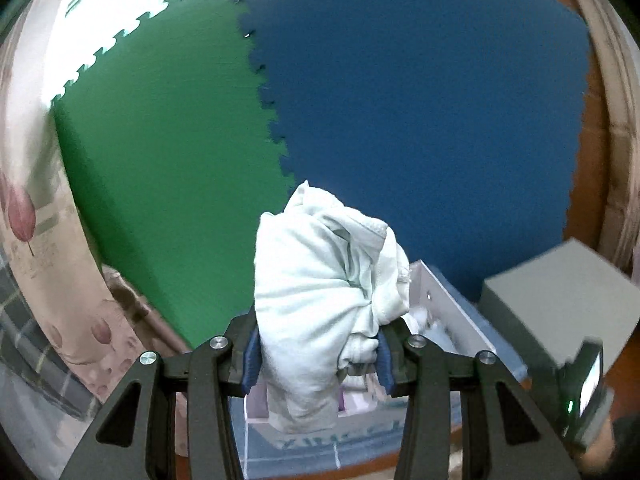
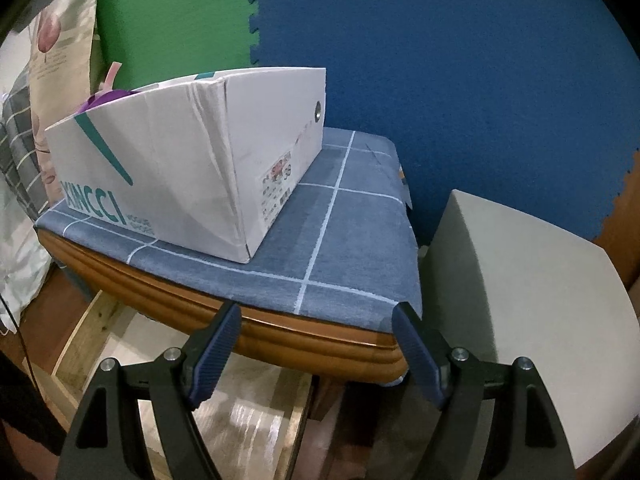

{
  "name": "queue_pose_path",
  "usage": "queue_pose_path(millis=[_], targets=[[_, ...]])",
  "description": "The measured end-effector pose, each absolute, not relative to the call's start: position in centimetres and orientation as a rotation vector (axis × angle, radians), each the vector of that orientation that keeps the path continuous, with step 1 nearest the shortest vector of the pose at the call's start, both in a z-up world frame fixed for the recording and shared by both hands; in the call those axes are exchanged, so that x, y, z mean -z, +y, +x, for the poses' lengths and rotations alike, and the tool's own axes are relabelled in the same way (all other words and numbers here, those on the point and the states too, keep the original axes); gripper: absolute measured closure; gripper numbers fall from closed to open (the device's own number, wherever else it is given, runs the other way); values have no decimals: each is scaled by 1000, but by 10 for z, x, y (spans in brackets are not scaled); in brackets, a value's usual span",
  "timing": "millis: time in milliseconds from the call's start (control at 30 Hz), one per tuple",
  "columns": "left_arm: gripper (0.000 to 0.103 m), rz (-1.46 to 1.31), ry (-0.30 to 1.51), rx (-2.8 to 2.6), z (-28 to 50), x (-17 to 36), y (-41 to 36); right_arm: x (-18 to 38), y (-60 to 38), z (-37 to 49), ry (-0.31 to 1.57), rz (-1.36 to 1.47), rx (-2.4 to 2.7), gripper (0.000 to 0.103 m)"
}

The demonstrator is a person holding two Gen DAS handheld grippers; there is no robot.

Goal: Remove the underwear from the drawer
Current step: 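Lift the grey-white cloth with the left gripper up over the box, then lower the cloth into the box and open the left gripper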

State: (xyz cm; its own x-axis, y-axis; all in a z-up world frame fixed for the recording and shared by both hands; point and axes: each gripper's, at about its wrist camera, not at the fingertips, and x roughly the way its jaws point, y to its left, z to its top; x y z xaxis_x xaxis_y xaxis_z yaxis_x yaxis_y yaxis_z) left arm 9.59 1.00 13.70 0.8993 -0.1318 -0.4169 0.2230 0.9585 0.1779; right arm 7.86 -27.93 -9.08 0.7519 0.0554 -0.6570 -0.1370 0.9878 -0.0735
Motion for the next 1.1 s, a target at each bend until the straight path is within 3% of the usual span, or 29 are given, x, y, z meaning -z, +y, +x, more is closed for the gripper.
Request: queue_pose_path(millis=[667, 1100], targets=[[61, 84, 571, 17, 205, -119, 0, 91, -276, 79, 702, -122, -106, 23], [61, 51, 682, -32, 233, -92, 4, 92, -274, 80, 712, -115, -104, 23]])
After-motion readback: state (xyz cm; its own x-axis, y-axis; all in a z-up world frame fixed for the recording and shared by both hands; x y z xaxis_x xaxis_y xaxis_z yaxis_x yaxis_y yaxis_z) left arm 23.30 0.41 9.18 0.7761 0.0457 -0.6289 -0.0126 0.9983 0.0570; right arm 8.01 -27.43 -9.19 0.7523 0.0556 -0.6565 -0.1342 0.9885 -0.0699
